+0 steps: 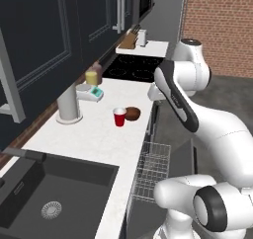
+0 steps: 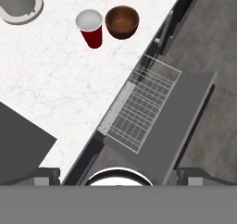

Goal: Pick up the cup and bowl from the counter, place them in the dishwasher, and close the dishwasher door.

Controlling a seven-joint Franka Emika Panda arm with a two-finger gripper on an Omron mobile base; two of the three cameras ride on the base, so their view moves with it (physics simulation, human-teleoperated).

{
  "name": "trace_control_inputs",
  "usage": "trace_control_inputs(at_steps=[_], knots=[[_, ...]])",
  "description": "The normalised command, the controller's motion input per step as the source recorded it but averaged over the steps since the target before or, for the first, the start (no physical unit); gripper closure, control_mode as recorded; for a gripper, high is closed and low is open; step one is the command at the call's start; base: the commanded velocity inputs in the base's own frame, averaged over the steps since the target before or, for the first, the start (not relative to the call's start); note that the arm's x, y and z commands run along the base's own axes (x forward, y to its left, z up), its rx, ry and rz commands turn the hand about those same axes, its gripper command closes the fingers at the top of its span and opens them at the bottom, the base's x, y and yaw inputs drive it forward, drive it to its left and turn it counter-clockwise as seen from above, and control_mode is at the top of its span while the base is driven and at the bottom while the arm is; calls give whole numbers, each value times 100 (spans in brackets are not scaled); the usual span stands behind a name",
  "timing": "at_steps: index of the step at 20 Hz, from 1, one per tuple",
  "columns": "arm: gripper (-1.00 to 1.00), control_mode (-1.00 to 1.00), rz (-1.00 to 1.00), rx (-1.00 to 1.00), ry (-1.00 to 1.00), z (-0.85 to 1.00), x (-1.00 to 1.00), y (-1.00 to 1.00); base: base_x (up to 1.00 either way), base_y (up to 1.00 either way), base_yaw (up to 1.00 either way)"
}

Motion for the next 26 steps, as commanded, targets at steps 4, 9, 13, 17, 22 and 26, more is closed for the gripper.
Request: trace_control_inputs(at_steps=[4,9,13,17,22,26], knots=[[-100,100,0,0,0,0,0,0,40,20,-4],[-100,-100,0,0,6,0,36,0,21,3,0],[-100,-100,0,0,12,0,77,0,0,0,0],[-100,-100,0,2,14,-13,99,0,0,0,0],[-100,-100,0,19,10,-51,98,0,0,0,0],[-100,-100,0,27,4,-77,76,0,0,0,0]])
